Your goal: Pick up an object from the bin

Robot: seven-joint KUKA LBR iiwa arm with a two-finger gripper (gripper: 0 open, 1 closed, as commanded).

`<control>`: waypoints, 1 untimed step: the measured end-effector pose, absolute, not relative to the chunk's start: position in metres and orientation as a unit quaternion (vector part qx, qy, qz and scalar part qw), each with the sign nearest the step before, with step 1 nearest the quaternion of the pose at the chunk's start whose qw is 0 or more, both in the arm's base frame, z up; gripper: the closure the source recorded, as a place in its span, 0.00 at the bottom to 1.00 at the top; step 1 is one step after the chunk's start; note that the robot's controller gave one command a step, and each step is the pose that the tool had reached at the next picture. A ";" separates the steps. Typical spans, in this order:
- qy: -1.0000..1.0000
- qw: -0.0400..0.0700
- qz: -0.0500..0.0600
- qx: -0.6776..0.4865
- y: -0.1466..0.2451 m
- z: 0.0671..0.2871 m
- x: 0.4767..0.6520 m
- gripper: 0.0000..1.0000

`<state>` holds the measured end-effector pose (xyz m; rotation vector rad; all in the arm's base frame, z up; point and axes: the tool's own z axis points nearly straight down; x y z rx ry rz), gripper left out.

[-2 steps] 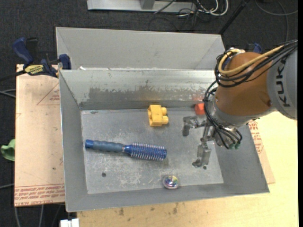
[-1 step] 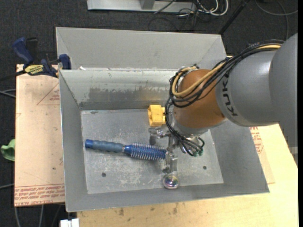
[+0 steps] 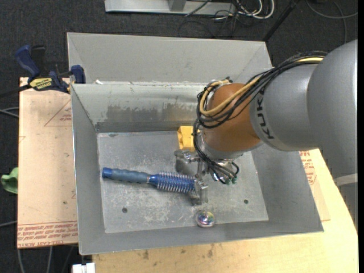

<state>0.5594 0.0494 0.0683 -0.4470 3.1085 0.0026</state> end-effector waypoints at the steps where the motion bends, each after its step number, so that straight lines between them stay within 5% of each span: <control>1: 0.990 0.000 0.000 -0.142 0.049 0.069 0.559 1.00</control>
Offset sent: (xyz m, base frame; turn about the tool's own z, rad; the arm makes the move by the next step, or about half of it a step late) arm 0.0000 0.0000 0.0000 0.0000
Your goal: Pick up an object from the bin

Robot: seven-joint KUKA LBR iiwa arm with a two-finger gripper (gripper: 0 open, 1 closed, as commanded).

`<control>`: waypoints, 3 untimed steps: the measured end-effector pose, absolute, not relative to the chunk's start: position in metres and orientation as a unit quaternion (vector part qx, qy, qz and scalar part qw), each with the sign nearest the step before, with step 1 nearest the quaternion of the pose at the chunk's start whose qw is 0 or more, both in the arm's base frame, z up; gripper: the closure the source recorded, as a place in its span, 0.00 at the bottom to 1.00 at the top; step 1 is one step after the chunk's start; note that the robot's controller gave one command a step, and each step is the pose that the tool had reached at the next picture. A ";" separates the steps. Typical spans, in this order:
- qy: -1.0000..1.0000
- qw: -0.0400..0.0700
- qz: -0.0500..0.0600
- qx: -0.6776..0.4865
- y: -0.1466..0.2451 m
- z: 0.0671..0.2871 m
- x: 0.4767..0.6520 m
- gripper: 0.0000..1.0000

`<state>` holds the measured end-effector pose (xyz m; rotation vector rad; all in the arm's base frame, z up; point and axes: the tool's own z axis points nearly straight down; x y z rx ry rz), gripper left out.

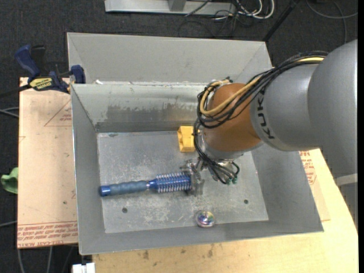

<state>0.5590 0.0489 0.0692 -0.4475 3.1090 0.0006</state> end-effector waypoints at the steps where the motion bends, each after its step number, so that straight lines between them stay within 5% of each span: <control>1: 0.979 -0.001 0.000 -0.202 0.021 0.069 0.529 1.00; 2: 0.981 0.006 0.000 -0.196 0.049 0.195 0.560 1.00; 3: 0.929 0.004 -0.001 -0.370 0.043 0.257 0.571 1.00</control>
Offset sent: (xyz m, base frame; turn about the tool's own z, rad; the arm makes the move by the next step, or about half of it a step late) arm -0.0295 -0.0271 0.0008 -0.1254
